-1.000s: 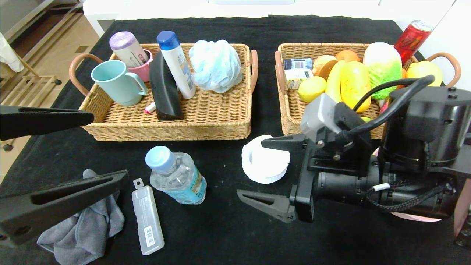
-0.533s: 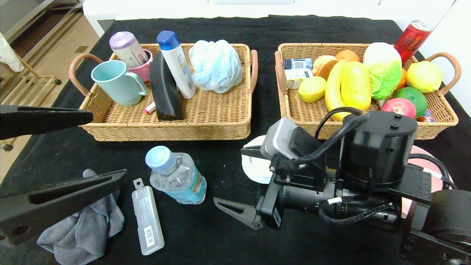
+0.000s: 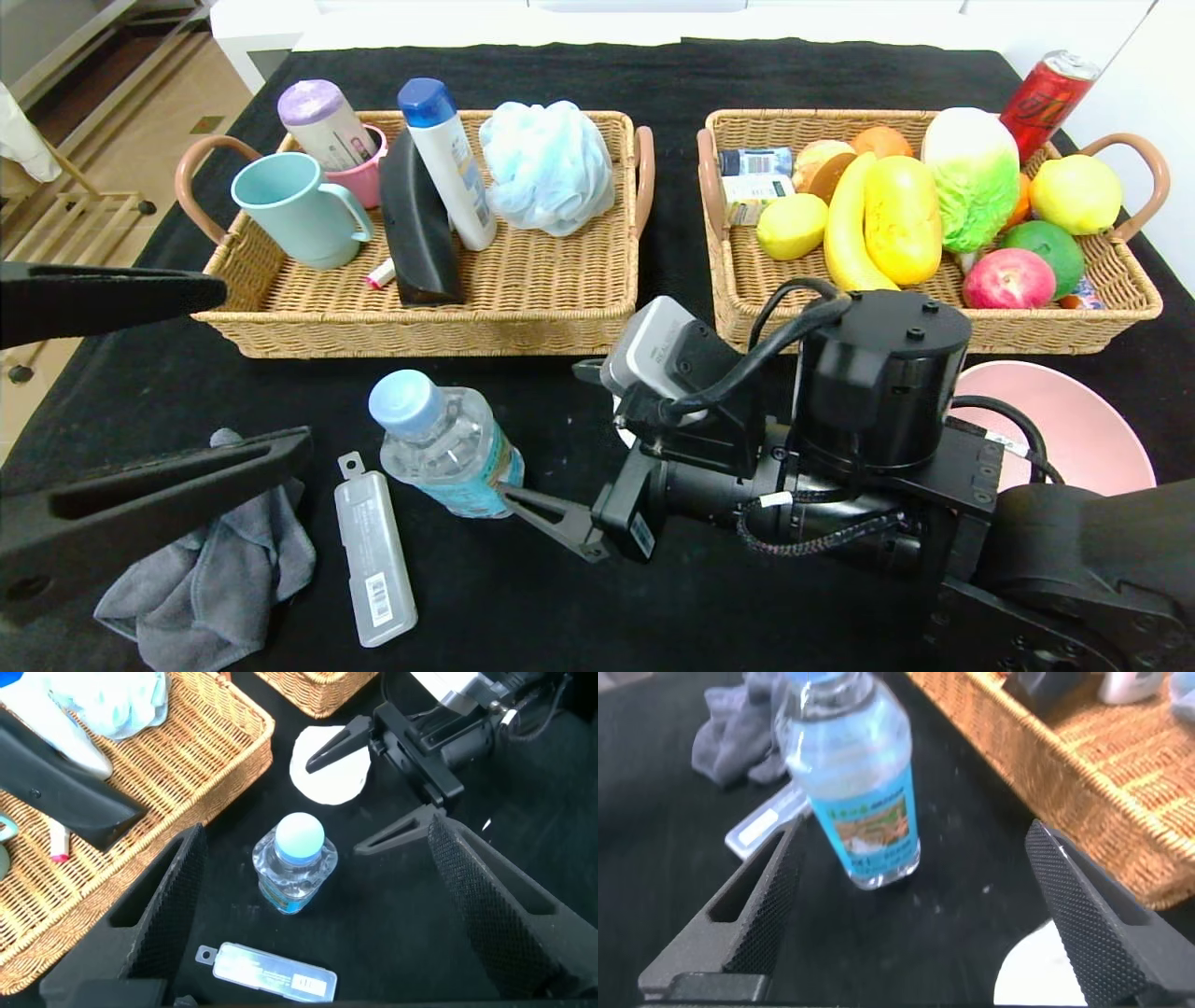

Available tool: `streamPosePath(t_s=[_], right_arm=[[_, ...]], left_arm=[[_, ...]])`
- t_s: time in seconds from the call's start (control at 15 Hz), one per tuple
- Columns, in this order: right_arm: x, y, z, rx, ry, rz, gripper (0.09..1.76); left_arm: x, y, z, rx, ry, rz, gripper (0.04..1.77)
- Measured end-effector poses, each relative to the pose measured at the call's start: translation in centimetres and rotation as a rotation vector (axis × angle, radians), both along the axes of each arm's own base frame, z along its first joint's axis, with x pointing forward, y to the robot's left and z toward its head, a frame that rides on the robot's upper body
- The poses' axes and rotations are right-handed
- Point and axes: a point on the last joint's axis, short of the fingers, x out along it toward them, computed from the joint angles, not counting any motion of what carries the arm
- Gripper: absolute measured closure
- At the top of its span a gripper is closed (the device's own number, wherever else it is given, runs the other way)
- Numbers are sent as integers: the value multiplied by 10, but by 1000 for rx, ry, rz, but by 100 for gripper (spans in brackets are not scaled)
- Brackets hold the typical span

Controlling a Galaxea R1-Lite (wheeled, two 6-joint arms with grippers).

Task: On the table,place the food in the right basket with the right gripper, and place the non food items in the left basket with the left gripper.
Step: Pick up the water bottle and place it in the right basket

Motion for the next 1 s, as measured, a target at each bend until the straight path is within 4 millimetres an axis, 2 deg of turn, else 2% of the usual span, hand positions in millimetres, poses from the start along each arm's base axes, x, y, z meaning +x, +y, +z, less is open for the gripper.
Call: streamPosePath(t_s=[0.6, 1.0], right_arm=[[-8, 14, -5, 82, 29, 35, 14], [-7, 25, -16, 110, 19, 52, 14]], left_arm=[[2, -4, 1, -21, -27, -11, 9], [2, -4, 2, -26, -26, -10, 9]])
